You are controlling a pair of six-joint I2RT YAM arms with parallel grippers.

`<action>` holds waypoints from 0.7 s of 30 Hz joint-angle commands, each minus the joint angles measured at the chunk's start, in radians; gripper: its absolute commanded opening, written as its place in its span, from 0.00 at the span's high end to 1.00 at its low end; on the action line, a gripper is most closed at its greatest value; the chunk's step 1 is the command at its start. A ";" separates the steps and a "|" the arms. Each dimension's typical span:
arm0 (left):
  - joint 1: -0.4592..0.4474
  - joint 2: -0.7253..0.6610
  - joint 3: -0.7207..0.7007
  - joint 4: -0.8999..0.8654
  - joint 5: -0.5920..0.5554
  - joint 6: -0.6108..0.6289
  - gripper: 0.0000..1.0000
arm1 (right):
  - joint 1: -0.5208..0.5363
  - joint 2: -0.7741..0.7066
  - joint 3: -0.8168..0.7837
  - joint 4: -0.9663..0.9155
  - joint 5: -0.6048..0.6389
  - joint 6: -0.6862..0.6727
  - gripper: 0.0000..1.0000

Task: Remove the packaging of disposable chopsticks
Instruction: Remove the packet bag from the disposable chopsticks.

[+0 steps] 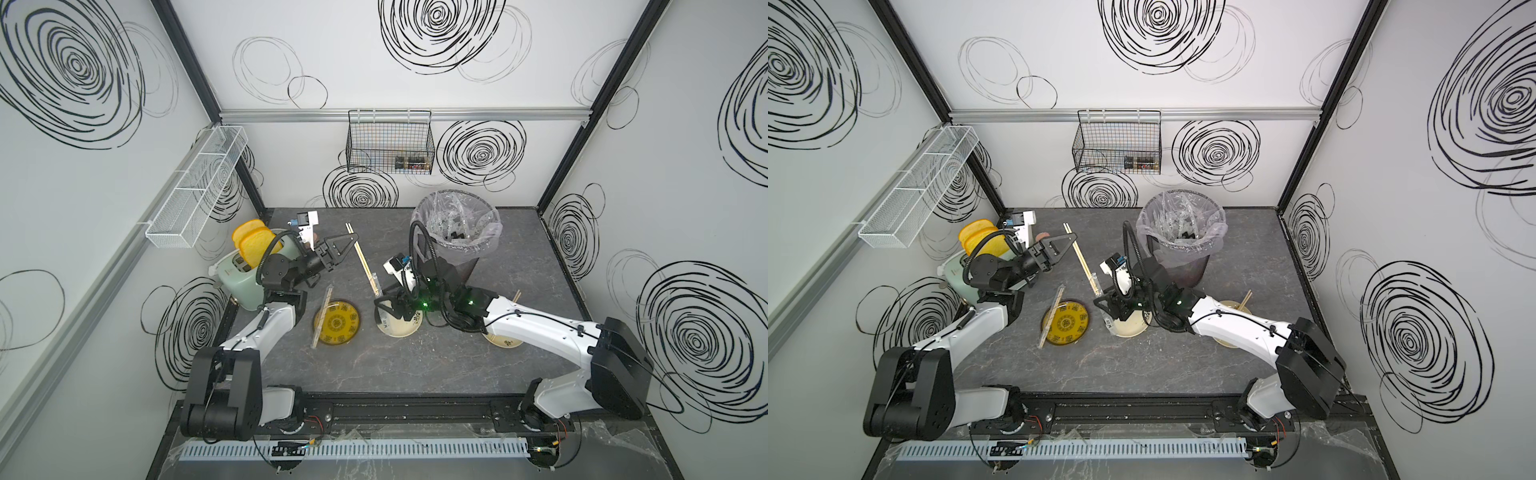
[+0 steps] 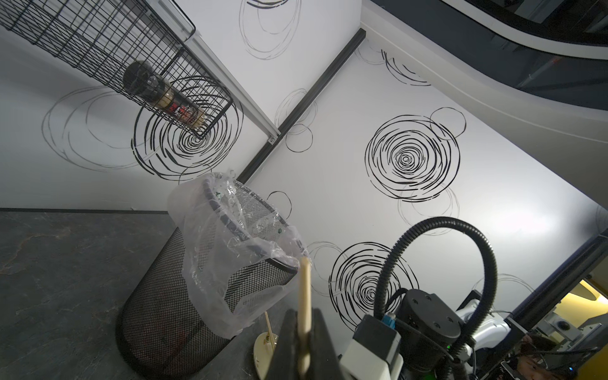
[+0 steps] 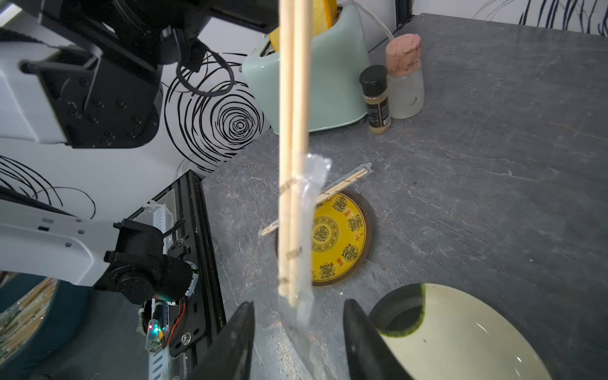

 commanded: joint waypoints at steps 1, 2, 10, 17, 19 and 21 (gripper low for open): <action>0.010 0.003 -0.003 0.084 0.021 -0.023 1.00 | -0.003 0.025 0.005 0.014 -0.039 -0.004 0.63; 0.010 0.003 -0.003 0.084 0.021 -0.023 1.00 | -0.004 0.025 -0.002 0.021 -0.044 0.001 0.67; 0.008 0.004 -0.004 0.087 0.019 -0.024 1.00 | -0.002 0.005 -0.066 0.049 -0.040 0.030 0.93; 0.005 0.003 -0.003 0.083 0.022 -0.022 1.00 | -0.003 -0.005 -0.096 0.034 -0.037 0.043 1.00; 0.005 0.003 -0.003 0.080 0.021 -0.019 1.00 | -0.003 -0.010 -0.100 0.009 -0.024 0.045 1.00; 0.004 0.003 -0.002 0.079 0.021 -0.021 1.00 | -0.001 -0.020 -0.108 -0.017 -0.016 0.047 1.00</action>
